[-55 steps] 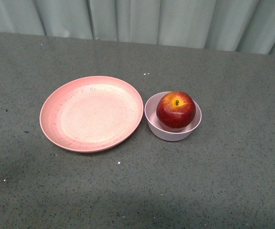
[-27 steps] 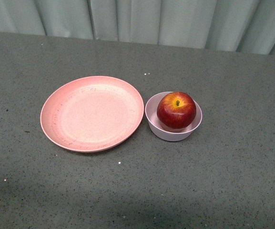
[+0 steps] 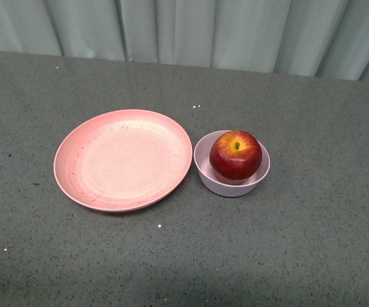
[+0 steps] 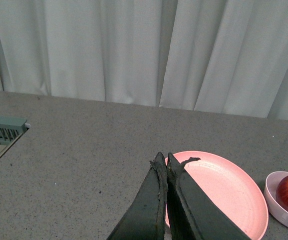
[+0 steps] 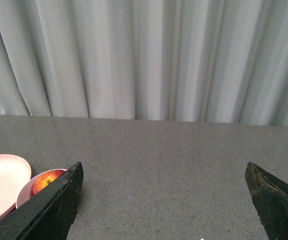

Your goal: Move apple from plate to bowl

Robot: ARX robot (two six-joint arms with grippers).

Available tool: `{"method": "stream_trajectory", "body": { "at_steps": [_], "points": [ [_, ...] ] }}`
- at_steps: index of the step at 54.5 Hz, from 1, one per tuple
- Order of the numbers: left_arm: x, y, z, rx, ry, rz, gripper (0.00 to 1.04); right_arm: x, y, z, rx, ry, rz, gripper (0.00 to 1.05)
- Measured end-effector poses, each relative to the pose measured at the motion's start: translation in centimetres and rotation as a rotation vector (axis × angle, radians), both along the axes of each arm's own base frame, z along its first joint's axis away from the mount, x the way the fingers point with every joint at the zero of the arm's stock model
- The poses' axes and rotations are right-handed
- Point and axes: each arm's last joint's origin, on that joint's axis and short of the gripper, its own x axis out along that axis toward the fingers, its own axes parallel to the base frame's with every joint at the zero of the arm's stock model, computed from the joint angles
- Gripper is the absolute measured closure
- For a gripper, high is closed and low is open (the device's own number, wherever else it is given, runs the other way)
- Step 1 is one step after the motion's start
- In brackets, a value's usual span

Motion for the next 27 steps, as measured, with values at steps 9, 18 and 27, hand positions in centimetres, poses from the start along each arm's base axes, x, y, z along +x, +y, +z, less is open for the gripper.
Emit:
{"method": "stream_trajectory", "body": {
  "at_steps": [9, 18, 27],
  "points": [
    [-0.6, 0.0, 0.1, 0.000, -0.006, 0.001, 1.01, 0.0, 0.0, 0.0, 0.000, 0.000, 0.000, 0.09],
    [-1.2, 0.0, 0.2, 0.000, -0.007, 0.001, 1.01, 0.0, 0.0, 0.0, 0.000, 0.000, 0.000, 0.09],
    [-1.7, 0.0, 0.2, 0.000, -0.008, 0.001, 1.01, 0.0, 0.0, 0.0, 0.000, 0.000, 0.000, 0.09]
  ]
}}
